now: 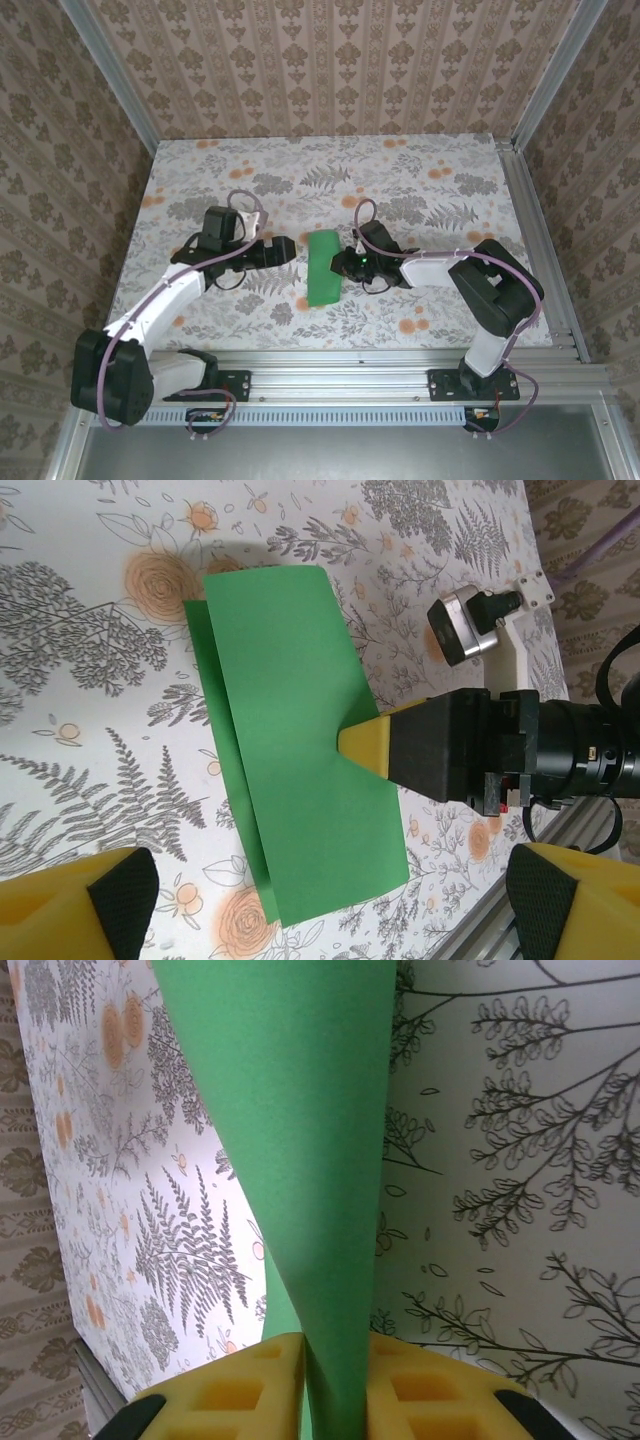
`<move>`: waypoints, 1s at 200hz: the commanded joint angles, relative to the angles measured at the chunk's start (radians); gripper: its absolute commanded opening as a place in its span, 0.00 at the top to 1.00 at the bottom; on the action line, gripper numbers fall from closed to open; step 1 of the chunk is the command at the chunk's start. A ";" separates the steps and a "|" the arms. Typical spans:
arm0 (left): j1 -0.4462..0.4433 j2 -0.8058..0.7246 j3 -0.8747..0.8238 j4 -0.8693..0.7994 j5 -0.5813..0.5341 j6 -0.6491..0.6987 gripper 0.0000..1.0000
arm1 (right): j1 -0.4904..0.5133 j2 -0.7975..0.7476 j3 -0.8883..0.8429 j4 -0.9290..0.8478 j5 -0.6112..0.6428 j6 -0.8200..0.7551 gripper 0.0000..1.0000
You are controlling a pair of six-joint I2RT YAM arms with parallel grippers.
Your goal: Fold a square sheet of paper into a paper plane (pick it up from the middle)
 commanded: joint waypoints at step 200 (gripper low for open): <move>-0.199 0.364 -0.001 0.292 -0.152 -0.105 0.51 | 0.024 0.076 0.089 -0.182 0.044 -0.139 0.65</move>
